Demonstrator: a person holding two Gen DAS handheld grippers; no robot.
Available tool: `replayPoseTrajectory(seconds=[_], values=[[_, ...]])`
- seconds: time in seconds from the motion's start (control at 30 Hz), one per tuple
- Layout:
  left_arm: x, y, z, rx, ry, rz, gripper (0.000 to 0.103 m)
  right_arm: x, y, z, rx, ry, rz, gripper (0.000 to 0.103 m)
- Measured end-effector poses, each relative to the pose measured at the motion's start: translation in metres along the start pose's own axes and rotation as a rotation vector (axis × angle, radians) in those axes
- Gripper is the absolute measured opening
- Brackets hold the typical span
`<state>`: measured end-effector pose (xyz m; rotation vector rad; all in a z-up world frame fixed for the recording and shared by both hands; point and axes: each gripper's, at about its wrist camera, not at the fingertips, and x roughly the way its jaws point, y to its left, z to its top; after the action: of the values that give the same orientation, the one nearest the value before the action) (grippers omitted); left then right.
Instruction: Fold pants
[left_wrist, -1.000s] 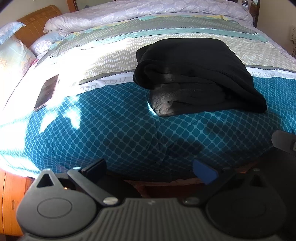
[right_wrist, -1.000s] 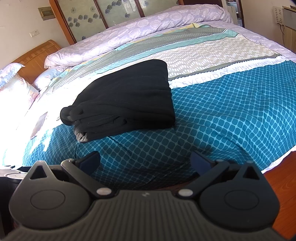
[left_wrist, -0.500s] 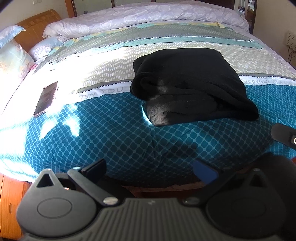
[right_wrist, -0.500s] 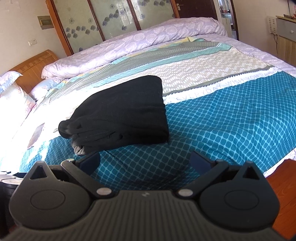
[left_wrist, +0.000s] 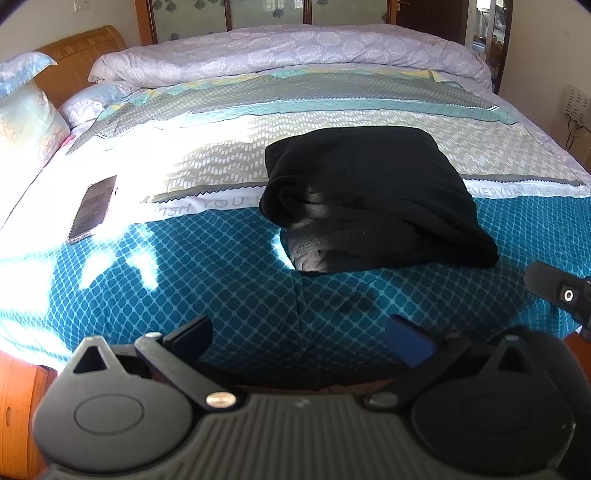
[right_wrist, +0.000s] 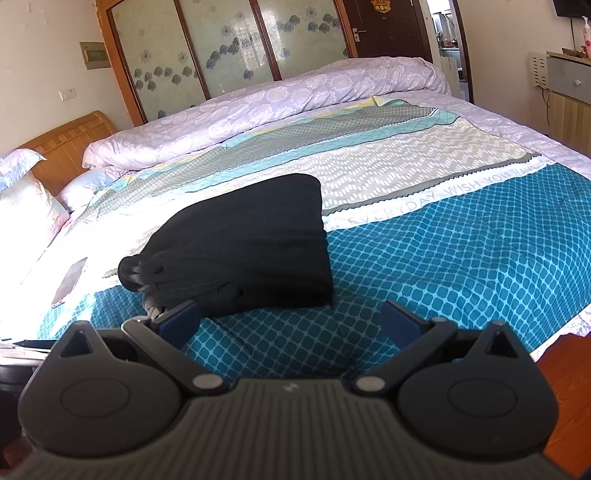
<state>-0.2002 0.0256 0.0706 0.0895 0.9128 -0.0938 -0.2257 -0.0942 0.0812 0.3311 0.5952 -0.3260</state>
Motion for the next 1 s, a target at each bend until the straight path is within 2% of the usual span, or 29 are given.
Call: replayPoseTrajectory(seconds=[0.33, 0.7, 0.9, 1.0], values=[[0.014, 0.0, -0.004, -0.006, 0.094, 0.042, 0.103, 0.002, 0.003, -0.002, -0.002, 0.023, 0.006, 0.103], [0.025, 0.007, -0.006, -0.042, 0.171, 0.014, 0.103, 0.006, 0.007, -0.007, -0.015, 0.079, 0.027, 0.103], [0.017, 0.002, -0.002, -0.021, 0.151, 0.016, 0.103, 0.003, 0.008, -0.004, -0.024, 0.075, 0.032, 0.103], [0.005, -0.001, 0.008, -0.013, 0.108, 0.024, 0.103, -0.004, 0.009, 0.004, -0.02, 0.057, 0.041, 0.103]])
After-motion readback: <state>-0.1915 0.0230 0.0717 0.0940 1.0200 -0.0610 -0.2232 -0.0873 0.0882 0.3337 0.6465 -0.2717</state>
